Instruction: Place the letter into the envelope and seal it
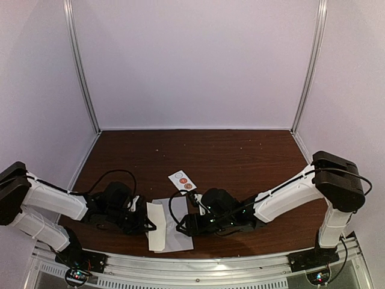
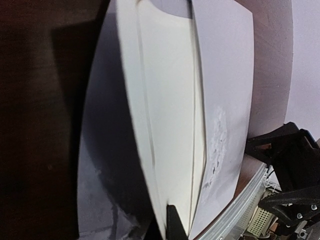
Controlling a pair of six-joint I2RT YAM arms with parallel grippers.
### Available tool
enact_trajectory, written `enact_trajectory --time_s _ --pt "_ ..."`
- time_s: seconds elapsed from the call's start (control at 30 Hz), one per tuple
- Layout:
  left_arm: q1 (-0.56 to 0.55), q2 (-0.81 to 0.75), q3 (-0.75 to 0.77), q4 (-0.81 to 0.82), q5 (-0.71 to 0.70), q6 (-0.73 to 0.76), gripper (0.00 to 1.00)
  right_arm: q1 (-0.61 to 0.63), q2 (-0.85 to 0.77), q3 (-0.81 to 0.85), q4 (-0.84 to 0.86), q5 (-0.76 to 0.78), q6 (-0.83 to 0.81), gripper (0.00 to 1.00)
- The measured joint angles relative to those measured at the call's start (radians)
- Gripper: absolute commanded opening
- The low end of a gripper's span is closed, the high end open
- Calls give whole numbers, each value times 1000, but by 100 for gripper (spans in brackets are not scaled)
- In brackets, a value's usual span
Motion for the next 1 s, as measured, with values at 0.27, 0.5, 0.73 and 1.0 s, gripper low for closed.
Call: enact_trajectory --time_s 0.27,0.5,0.73,1.0 --pt "0 31 10 25 13 21 0 0 0 2 -1 -1 0 71" --pt "0 68 28 55 21 31 0 0 3 4 -1 -1 0 70" --pt "0 102 43 77 31 37 0 0 3 4 -1 -1 -1 70" --pt "0 134 84 64 37 58 0 0 3 4 -2 0 -1 70"
